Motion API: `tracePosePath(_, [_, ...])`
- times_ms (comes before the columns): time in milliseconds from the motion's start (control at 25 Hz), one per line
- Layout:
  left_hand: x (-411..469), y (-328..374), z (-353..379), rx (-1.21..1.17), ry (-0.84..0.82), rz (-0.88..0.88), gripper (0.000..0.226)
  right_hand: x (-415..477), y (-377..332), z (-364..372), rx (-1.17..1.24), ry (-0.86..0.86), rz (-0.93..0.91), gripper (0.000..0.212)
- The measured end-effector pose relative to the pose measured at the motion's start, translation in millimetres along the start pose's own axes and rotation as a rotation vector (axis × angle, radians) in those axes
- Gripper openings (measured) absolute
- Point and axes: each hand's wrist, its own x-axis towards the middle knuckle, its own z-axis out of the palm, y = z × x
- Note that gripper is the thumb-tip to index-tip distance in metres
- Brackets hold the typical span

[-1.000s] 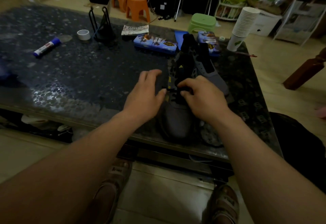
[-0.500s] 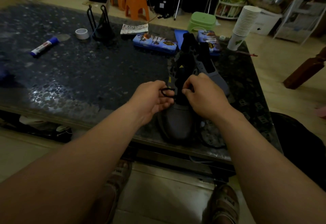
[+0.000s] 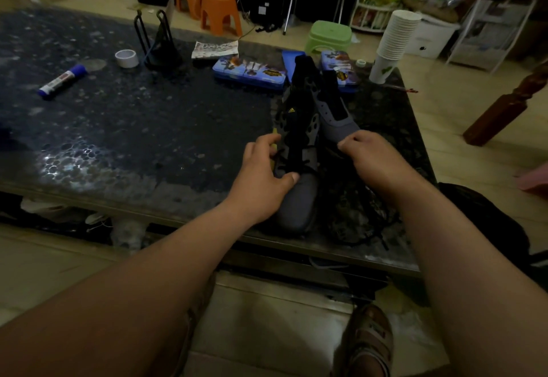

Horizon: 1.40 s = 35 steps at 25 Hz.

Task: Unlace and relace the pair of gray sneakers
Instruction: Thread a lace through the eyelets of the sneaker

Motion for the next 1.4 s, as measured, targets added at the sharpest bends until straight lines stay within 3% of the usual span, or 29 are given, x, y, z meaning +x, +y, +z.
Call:
tracePosePath(320, [-1.9, -1.0, -3.6, 0.037, -0.016, 0.004, 0.076, 10.1, 9.1, -19.0, -0.171, 0.172, -0.023, 0.031])
tracePosePath(400, [-2.6, -1.8, -3.6, 0.034, -0.016, 0.01, 0.075, 17.7, 14.4, -14.5, -0.219, 0.244, -0.059, 0.02])
tracePosePath(520, [-1.7, -0.9, -4.4, 0.043, -0.001, 0.037, 0.069, 14.5, 14.9, -9.9, -0.27, 0.277, -0.112, 0.026])
tracePosePath(600, [-1.0, -0.1, -4.1, 0.069, -0.001, 0.051, 0.059, 3.3, 14.1, -3.7, -0.403, 0.387, -0.229, 0.021])
tracePosePath(640, [-1.0, 0.2, -4.3, 0.081, -0.004, 0.053, 0.054, -3.8, 12.2, 2.0, -0.421, 0.364, -0.285, 0.017])
tracePosePath(760, [0.4, 2.0, -5.7, 0.122, 0.009, 0.094, 0.047, -18.6, 9.1, 25.8, -0.367, -0.022, -0.23, 0.021])
tracePosePath(840, [-0.9, 8.6, -7.5, 0.205, 0.021, 0.211, 0.048, -22.1, 6.7, 28.0, -0.308, -0.102, -0.236, 0.023])
tracePosePath(920, [-2.5, 17.3, -6.2, 0.393, -0.002, 0.378, 0.045, -25.4, 0.1, 17.1, -0.049, -0.126, -0.225, 0.022])
tracePosePath(1000, [-1.6, 25.9, -3.5, 0.521, -0.038, 0.457, 0.024, -29.9, -2.9, 8.0, 0.249, -0.191, -0.179, 0.017])
tracePosePath(1080, [4.0, 34.1, -8.0, 0.341, -0.082, 0.326, 0.012, -30.4, 0.9, 0.0, 0.373, -0.17, -0.125, 0.013])
tracePosePath(1160, [14.0, 39.8, -24.2, -0.047, -0.113, 0.088, 0.017, -27.1, 7.7, -7.7, 0.395, -0.076, -0.07, 0.013])
tracePosePath(1240, [20.5, 42.4, -46.0, -0.267, -0.105, -0.023, 0.021, -25.2, 11.2, -15.4, 0.391, 0.017, -0.042, 0.014])
tracePosePath(1400, [15.5, 55.6, -53.3, -0.237, -0.31, 0.03, 0.024, -35.4, -10.0, -2.0, 0.289, -0.032, -0.207, 0.013])
